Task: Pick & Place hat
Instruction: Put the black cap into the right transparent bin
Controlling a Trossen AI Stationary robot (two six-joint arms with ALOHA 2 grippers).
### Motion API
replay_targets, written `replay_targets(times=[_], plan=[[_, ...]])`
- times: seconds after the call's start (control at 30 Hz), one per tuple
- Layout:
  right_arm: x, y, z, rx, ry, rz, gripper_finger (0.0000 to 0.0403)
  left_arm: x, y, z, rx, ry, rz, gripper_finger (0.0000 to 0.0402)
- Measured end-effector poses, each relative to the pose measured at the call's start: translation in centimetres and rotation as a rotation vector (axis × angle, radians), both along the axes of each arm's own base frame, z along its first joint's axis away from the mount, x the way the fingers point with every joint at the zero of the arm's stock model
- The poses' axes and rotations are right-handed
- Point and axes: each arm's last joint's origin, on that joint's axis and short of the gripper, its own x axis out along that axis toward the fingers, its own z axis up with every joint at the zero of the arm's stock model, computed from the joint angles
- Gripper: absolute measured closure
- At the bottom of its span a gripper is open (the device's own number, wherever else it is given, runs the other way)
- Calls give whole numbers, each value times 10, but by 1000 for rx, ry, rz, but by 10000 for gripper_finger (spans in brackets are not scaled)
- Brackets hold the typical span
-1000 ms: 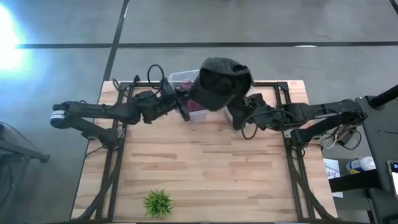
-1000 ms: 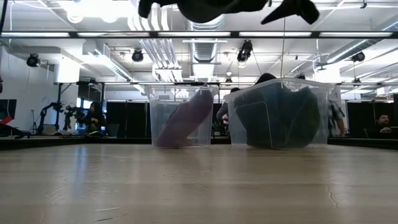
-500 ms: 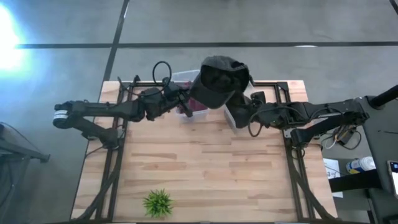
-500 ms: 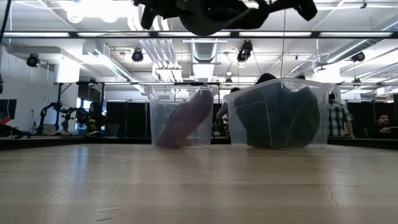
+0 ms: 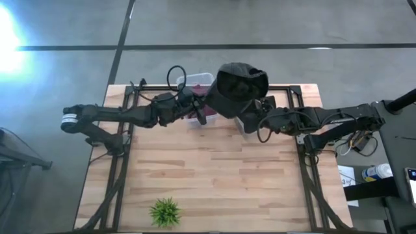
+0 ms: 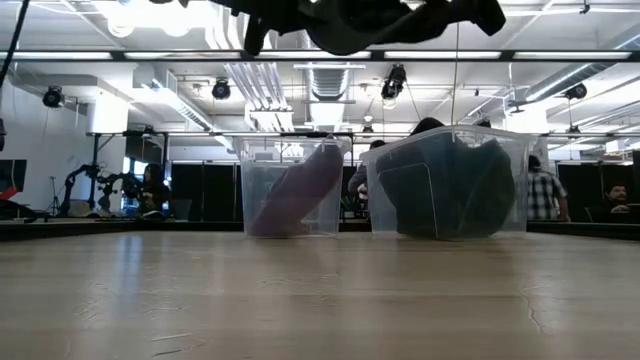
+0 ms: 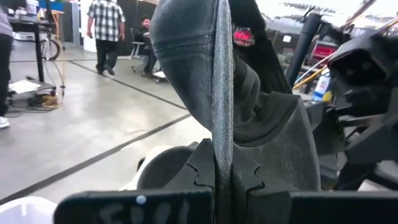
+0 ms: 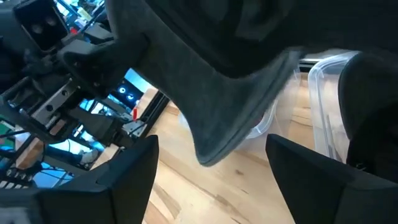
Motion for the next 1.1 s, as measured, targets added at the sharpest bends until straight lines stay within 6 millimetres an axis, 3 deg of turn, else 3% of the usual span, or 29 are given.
replay_targets(times=[0.2, 0.6, 0.77, 0.97, 1.1], plan=[[1, -6, -1, 25, -13, -38, 148, 5, -2, -2, -8, -11, -42, 395], [2, -10, -3, 36, 10, 15, 310, 16, -8, 4, -23, -46, -130, 384], [-3, -14, -9, 0, 107, -16, 384, 11, -10, 6, -70, -43, -140, 312], [-21, -20, -27, -23, 334, -137, 388, -5, -15, -4, -165, 152, -118, 214], [-24, -20, -41, -20, 482, -179, 388, -23, -25, -8, -222, 289, -128, 187]])
